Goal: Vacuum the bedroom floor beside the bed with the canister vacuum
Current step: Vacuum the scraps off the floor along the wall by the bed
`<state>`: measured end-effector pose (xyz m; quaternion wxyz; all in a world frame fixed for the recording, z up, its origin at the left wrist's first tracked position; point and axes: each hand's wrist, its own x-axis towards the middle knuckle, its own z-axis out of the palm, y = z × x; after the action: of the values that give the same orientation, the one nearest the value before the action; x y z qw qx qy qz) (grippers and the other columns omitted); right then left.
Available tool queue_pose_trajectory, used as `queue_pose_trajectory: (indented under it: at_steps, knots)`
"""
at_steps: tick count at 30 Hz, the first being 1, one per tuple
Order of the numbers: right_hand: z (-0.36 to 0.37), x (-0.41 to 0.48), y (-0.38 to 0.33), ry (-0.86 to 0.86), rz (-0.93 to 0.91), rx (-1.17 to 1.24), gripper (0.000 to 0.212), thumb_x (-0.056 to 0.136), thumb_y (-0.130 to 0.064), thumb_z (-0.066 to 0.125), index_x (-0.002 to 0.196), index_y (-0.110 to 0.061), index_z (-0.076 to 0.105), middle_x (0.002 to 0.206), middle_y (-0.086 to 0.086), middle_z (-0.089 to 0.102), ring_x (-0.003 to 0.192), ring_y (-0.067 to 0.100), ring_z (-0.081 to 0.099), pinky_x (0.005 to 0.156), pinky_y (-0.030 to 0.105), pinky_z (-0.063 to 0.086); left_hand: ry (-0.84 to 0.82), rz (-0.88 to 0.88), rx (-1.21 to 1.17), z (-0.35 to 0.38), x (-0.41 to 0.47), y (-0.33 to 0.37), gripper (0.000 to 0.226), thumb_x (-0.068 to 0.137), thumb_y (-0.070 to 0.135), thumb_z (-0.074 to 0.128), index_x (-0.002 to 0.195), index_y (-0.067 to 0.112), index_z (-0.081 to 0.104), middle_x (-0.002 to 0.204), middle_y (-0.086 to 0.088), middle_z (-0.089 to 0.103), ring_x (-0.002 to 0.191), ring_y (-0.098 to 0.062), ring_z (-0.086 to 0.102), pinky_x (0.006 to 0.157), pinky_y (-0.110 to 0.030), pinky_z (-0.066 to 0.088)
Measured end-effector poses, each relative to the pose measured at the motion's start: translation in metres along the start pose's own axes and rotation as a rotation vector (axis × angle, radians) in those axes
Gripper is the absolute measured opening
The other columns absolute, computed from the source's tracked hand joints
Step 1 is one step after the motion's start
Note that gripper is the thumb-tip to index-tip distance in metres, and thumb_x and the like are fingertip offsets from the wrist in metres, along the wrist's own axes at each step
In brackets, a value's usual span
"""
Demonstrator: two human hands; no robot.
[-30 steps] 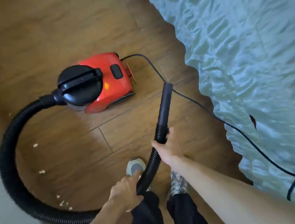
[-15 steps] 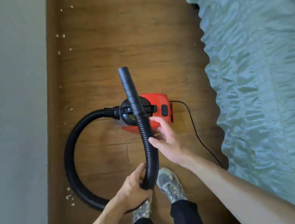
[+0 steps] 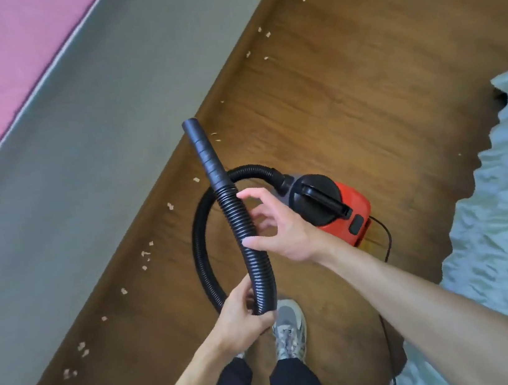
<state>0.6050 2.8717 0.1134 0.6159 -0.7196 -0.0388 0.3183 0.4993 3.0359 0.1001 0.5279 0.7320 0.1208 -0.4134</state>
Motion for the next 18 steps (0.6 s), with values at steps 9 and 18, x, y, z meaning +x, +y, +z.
queue_pose_trajectory:
  at_steps: [9, 18]
  knots:
    - [0.089, 0.058, -0.029, -0.405, 0.147, -0.012, 0.058, 0.098, -0.01, 0.058, 0.145, -0.031, 0.033, 0.117, 0.001, 0.051, 0.088, 0.017, 0.067, 0.07, 0.029, 0.06, 0.358, -0.037, -0.506, -0.02, -0.056, -0.035, 0.08, 0.08, -0.004, 0.072, 0.135, 0.041, 0.035, 0.104, -0.022, 0.064, 0.09, -0.015, 0.067, 0.079, -0.037, 0.061]
    - [0.166, 0.075, -0.01, -0.675, 0.286, -0.204, 0.063, 0.094, -0.013, 0.065, 0.143, -0.037, 0.034, 0.13, 0.007, 0.045, 0.089, 0.014, 0.067, 0.067, 0.03, 0.06, 0.59, -0.036, -0.855, -0.004, -0.087, -0.085, 0.088, 0.085, -0.006, 0.07, 0.14, 0.047, 0.025, 0.116, -0.004, 0.069, 0.105, -0.016, 0.07, 0.077, -0.018, 0.055]
